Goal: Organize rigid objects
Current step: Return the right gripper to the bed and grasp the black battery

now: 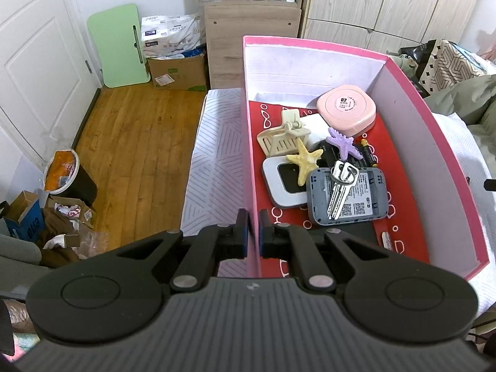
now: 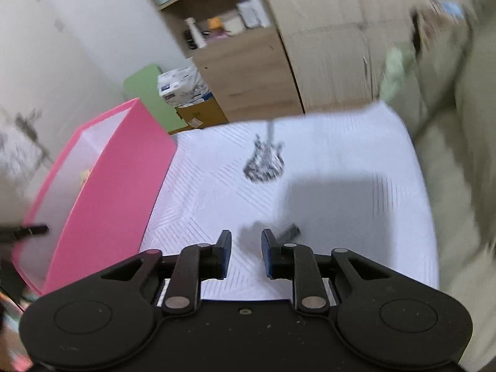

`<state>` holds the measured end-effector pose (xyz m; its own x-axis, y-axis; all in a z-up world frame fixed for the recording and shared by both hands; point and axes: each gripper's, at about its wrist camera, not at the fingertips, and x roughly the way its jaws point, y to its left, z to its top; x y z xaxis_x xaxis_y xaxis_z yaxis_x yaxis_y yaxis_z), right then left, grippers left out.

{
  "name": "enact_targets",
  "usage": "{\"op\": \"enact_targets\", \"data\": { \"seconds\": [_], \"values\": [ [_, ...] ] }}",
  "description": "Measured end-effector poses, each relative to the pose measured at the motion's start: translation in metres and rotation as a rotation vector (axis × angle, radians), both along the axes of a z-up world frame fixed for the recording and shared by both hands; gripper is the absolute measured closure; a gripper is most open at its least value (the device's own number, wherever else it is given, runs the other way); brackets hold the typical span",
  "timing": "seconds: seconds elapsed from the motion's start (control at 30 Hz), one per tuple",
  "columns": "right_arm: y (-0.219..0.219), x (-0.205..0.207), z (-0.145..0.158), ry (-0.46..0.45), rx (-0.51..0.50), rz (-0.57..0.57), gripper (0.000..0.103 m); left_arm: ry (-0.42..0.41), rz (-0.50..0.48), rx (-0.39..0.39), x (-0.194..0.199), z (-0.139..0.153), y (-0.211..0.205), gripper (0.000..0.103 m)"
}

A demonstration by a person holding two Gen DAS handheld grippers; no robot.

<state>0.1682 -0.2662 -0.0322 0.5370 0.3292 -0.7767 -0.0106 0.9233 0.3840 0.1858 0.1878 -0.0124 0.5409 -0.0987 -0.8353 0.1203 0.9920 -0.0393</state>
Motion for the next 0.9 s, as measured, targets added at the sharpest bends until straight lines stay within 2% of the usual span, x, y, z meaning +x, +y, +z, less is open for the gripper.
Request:
{"op": "enact_targets", "data": {
  "seconds": [0.17, 0.3, 0.43, 0.67, 0.77, 0.9],
  "values": [
    [-0.004, 0.0, -0.017, 0.022, 0.026, -0.058, 0.074, -0.004, -0.006, -0.001, 0.0, 0.0, 0.0, 0.097],
    [0.003, 0.009, -0.028, 0.031, 0.01, -0.082, 0.074, -0.005, -0.009, -0.015, 0.0, 0.0, 0.002, 0.096],
    [0.013, 0.02, -0.036, 0.039, -0.058, -0.089, 0.073, -0.009, -0.016, -0.024, 0.0, -0.001, 0.004, 0.096],
    [0.041, 0.018, -0.038, -0.06, -0.209, -0.037, 0.072, -0.015, -0.034, -0.047, -0.001, -0.001, 0.008, 0.094],
    [0.046, 0.012, -0.039, -0.089, -0.265, -0.034, 0.081, -0.017, -0.041, -0.052, -0.001, -0.001, 0.009, 0.094],
    [0.041, 0.01, -0.035, -0.086, -0.266, -0.049, 0.091, -0.018, -0.041, -0.057, -0.001, -0.002, 0.01, 0.094]
  ]
}}
